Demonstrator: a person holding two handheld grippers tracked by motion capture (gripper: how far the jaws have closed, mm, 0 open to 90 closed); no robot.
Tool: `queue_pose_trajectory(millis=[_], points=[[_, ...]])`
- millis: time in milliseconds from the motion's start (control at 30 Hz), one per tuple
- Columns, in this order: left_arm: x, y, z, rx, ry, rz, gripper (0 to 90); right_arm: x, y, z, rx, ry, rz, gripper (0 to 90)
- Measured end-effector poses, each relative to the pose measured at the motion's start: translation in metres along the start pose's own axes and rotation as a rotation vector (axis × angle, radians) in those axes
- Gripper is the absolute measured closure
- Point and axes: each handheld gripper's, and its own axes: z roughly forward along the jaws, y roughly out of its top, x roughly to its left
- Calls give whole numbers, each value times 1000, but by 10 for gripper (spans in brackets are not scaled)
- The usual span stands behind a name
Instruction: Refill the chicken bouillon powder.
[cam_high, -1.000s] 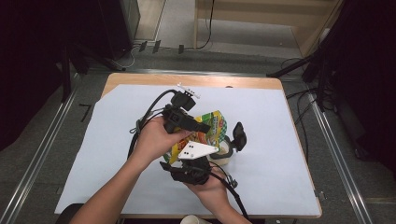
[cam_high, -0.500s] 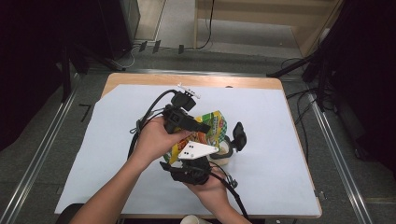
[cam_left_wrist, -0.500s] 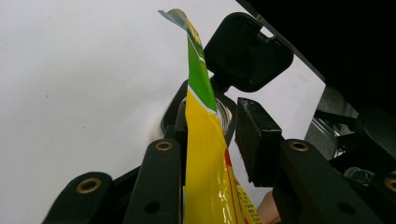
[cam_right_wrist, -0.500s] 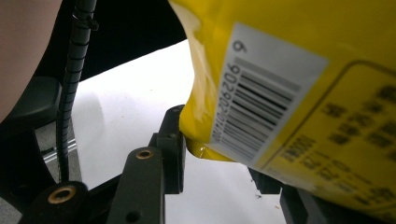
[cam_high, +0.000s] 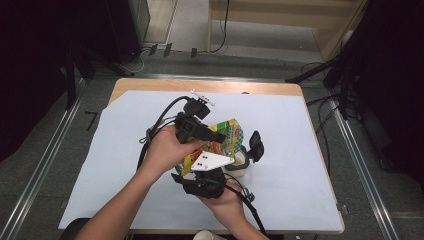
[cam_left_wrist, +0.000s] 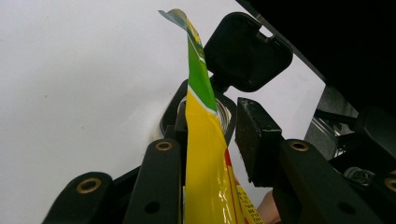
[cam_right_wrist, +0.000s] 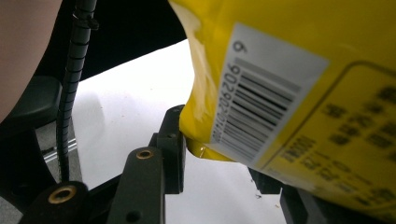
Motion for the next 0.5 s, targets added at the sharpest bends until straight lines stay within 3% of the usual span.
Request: queue_pose_trajectory(millis=[500], points=[[-1, 0, 0, 0, 3, 3, 712, 0, 0, 0, 0, 0, 0, 632]])
